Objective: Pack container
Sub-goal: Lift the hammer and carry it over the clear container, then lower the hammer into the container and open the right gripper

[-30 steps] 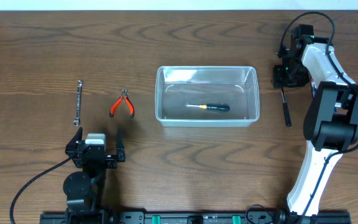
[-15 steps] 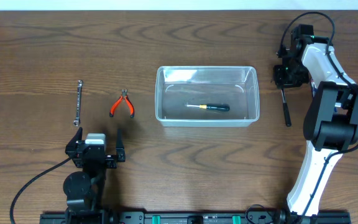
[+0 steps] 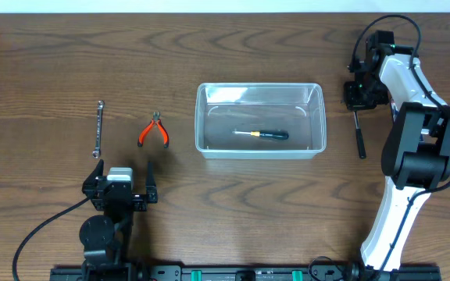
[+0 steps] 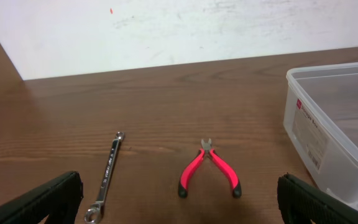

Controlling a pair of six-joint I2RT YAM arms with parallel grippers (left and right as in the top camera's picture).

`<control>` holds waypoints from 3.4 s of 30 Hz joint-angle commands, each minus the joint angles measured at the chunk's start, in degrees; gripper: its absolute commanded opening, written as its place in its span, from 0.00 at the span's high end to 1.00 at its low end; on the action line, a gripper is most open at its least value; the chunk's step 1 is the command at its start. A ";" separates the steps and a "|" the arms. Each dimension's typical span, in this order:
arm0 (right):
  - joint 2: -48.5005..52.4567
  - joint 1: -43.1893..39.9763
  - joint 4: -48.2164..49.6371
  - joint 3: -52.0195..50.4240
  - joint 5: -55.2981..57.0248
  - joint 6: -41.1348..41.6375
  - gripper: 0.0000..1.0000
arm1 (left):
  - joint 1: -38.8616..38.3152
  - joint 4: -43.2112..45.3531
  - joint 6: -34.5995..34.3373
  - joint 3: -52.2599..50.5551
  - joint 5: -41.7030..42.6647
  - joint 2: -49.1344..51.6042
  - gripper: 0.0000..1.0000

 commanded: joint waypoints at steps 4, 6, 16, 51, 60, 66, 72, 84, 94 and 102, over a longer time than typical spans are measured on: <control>0.79 0.50 -0.31 -0.28 -0.09 0.00 0.99 | -0.13 -0.55 -0.48 -1.55 0.79 -0.04 0.02; 0.79 0.50 -0.55 -0.22 -0.11 0.00 0.99 | -0.13 -0.55 -0.48 -1.57 0.76 -0.04 0.02; -0.17 0.68 -7.04 9.29 -0.15 -0.11 0.99 | -0.13 -0.55 -0.48 -1.55 0.76 -0.04 0.02; -5.03 29.27 -37.24 47.54 -11.02 -31.34 0.99 | -0.13 -0.55 -0.48 -1.57 0.79 -0.04 0.02; -5.03 35.04 -37.64 47.15 -12.22 -32.20 0.99 | -0.13 -0.55 -0.48 -1.57 0.79 -0.04 0.02; -5.01 36.81 -36.39 43.63 -12.66 -32.17 0.99 | -0.13 -0.55 -0.48 -1.57 0.76 -0.04 0.02; -5.01 37.40 -31.56 34.29 -12.37 -33.22 0.99 | -0.13 -0.55 -0.48 -1.55 0.79 -0.04 0.02; -5.01 37.53 -26.40 26.51 -12.31 -34.10 0.99 | -0.13 -0.55 -0.48 -1.55 0.79 -0.04 0.02; -5.01 37.55 -21.35 18.32 -12.63 -34.05 0.99 | -0.13 -0.55 -0.48 -1.55 0.76 -0.04 0.02; -5.01 37.48 -15.87 12.94 -12.61 -32.92 0.99 | -0.13 -0.55 -0.48 -1.57 0.79 -0.04 0.02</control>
